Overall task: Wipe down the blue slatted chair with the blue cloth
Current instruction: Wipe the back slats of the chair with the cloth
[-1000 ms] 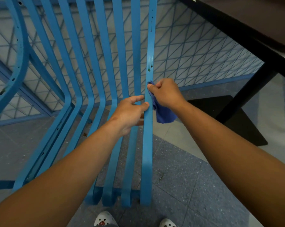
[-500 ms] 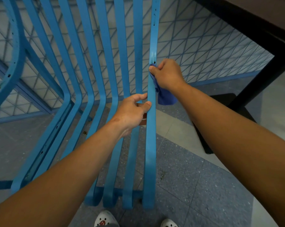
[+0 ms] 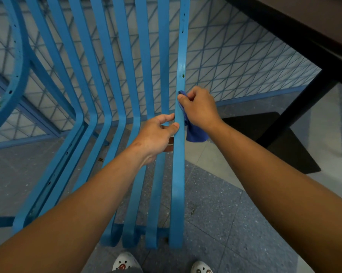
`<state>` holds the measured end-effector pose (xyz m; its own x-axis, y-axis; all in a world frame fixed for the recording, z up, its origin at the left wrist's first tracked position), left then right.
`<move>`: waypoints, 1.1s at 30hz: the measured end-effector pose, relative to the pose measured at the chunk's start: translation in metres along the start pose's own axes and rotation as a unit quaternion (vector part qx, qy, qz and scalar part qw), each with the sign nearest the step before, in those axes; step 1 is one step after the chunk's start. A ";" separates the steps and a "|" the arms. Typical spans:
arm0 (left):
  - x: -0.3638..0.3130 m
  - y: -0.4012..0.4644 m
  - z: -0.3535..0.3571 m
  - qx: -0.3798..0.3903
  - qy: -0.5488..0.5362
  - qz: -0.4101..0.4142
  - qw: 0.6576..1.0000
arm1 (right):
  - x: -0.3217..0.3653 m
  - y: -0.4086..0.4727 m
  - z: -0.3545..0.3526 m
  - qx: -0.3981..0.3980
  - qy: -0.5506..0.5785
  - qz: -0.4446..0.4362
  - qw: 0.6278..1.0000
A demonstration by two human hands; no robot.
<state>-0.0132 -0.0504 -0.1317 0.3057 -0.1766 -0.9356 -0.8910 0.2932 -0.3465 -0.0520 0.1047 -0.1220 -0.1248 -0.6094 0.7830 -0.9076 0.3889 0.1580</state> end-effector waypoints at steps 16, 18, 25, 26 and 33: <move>0.006 -0.041 0.002 0.027 0.027 -0.003 0.999 | -0.004 -0.055 -0.022 0.090 -0.028 -0.009 0.995; 0.004 -0.041 0.001 0.033 0.039 -0.006 0.999 | -0.003 -0.050 -0.023 0.100 -0.024 -0.004 0.995; -0.003 -0.038 -0.003 0.064 0.085 -0.010 0.994 | 0.002 0.005 -0.020 0.045 0.007 0.024 0.999; -0.003 -0.038 -0.003 0.068 0.089 -0.012 0.994 | 0.005 0.015 -0.021 0.038 0.008 0.030 0.999; -0.007 -0.037 -0.006 0.074 0.082 -0.027 0.994 | 0.007 0.025 -0.019 -0.001 0.033 0.026 0.999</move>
<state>0.0153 -0.0652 -0.1119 0.2816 -0.3427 -0.8962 -0.8124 0.4119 -0.4128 -0.0682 0.1235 -0.1015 -0.1446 -0.5419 0.8279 -0.9002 0.4193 0.1173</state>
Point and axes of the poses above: each hand's wrist, its own y-axis towards the middle knuckle, its own z-axis out of the palm, x = y × z, the point moved 3 cm from there along y, towards the middle knuckle
